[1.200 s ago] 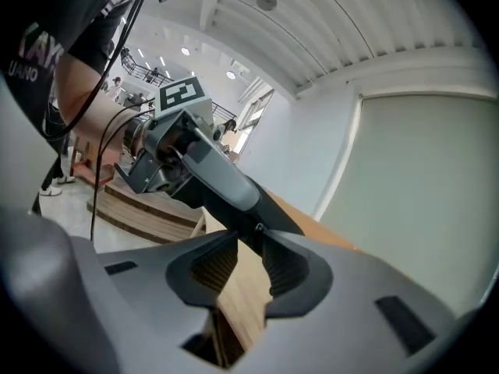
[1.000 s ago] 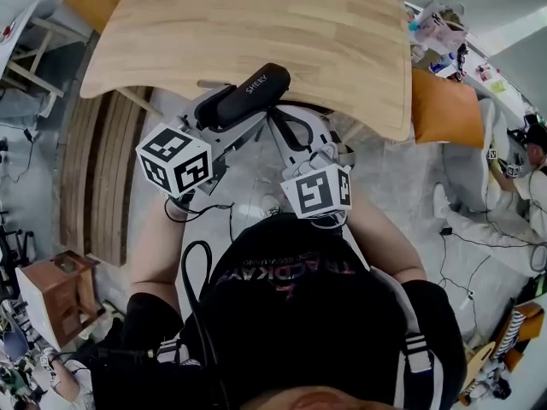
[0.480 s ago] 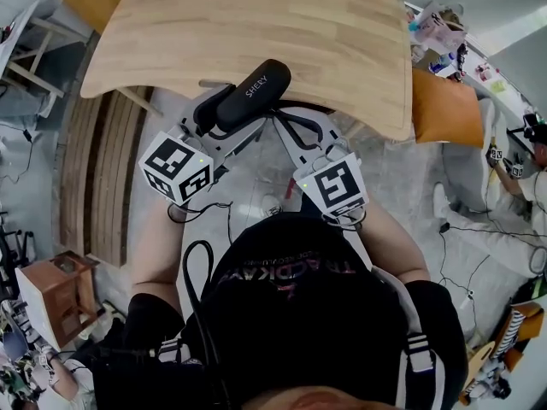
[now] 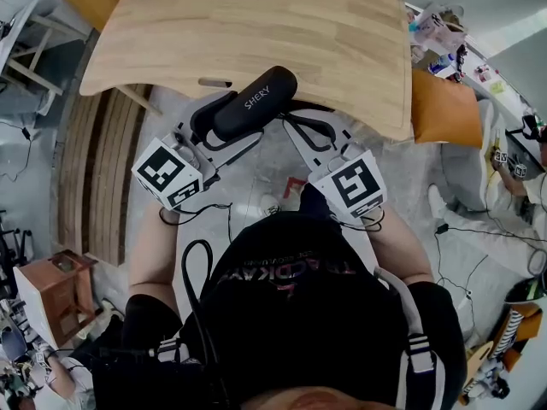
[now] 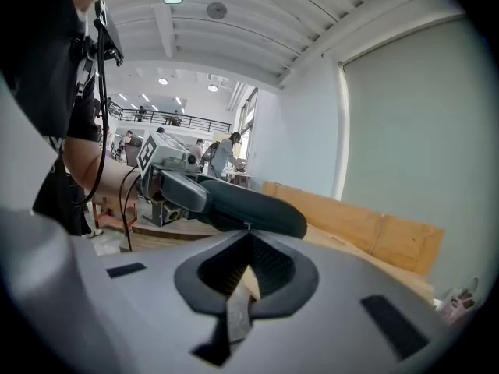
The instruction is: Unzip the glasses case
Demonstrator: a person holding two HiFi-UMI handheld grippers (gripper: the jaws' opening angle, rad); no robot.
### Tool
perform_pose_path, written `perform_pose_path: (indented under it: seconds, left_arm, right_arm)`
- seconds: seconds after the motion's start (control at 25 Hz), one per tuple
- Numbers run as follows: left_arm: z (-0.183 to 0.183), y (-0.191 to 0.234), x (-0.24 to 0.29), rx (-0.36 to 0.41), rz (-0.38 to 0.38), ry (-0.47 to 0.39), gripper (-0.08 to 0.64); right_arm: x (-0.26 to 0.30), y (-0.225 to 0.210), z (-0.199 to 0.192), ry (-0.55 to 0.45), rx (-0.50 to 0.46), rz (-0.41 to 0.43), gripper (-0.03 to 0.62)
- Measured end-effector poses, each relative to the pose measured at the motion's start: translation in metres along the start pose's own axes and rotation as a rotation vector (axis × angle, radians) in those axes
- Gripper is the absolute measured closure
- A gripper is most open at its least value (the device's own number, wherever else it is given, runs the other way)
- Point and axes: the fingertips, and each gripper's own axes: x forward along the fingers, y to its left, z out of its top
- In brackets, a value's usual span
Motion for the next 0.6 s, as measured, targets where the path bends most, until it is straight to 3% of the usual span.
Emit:
perform_pose_path:
  seconds: [0.6]
  left_arm:
    - [0.001,-0.027,-0.010,0.018,-0.129,-0.026,0.227]
  right_arm:
    - [-0.027,-0.032,-0.012,0.051,-0.033,-0.056,0.572]
